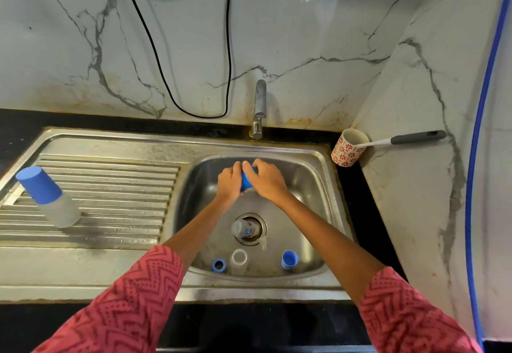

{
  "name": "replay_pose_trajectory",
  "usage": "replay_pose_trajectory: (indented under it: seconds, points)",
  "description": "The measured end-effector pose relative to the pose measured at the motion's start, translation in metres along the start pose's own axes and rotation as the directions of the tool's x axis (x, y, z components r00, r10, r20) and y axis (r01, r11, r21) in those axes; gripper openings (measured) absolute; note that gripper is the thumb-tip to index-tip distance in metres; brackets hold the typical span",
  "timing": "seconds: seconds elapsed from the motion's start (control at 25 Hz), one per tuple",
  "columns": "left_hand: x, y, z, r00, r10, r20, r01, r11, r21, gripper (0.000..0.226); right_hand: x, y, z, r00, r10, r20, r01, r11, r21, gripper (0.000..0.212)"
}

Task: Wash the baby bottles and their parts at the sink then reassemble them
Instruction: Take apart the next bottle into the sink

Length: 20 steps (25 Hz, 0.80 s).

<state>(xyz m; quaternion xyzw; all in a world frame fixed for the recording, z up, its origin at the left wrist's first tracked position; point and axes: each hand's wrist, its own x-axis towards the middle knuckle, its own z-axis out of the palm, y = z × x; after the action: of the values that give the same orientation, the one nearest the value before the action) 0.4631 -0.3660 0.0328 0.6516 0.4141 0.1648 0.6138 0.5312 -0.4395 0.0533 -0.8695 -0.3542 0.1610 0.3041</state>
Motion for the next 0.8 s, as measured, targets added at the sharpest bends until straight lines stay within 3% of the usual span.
replay_pose_trajectory:
  seconds: [0.08, 0.16, 0.28, 0.36, 0.44, 0.52, 0.64, 0.8]
  points:
    - [0.003, -0.005, -0.005, 0.993, -0.108, 0.052, 0.116, 0.975, -0.190, 0.034, 0.001, 0.003, -0.005, 1.000, 0.012, 0.013, -0.015, 0.954, 0.300, 0.032]
    - [0.001, -0.006, -0.009, 0.979, -0.171, 0.110, 0.198, 0.922, -0.332, 0.034, 0.003, 0.007, -0.012, 0.995, -0.061, -0.085, 0.089, 0.921, 0.380, 0.018]
    - [-0.002, -0.008, -0.012, 0.978, -0.147, 0.146, 0.195, 0.894, -0.404, 0.033, 0.000, 0.014, -0.016, 0.939, -0.310, -0.147, 0.333, 0.927, 0.174, 0.008]
    - [-0.002, -0.007, -0.014, 0.983, -0.124, 0.139, 0.168, 0.911, -0.375, 0.033, -0.005, 0.010, -0.017, 0.904, -0.425, 0.037, 0.427, 0.904, -0.036, 0.013]
    - [0.003, -0.008, -0.017, 0.987, -0.132, 0.094, 0.152, 0.955, -0.255, 0.037, -0.008, 0.007, -0.016, 0.871, -0.424, 0.250, 0.476, 0.855, -0.208, 0.024]
    - [0.008, -0.012, -0.019, 0.991, -0.131, 0.035, 0.134, 0.984, -0.120, 0.040, -0.007, 0.005, -0.012, 0.860, -0.374, 0.349, 0.467, 0.852, -0.237, 0.029]
    - [0.012, -0.019, -0.021, 0.991, -0.130, -0.022, 0.130, 0.991, -0.025, 0.038, -0.007, 0.000, -0.008, 0.856, -0.326, 0.402, 0.427, 0.883, -0.193, 0.031]
    - [0.013, -0.019, -0.018, 0.974, -0.191, -0.121, 0.177, 0.978, -0.114, 0.042, -0.006, -0.012, -0.004, 0.882, -0.299, 0.366, 0.391, 0.896, -0.210, 0.028]
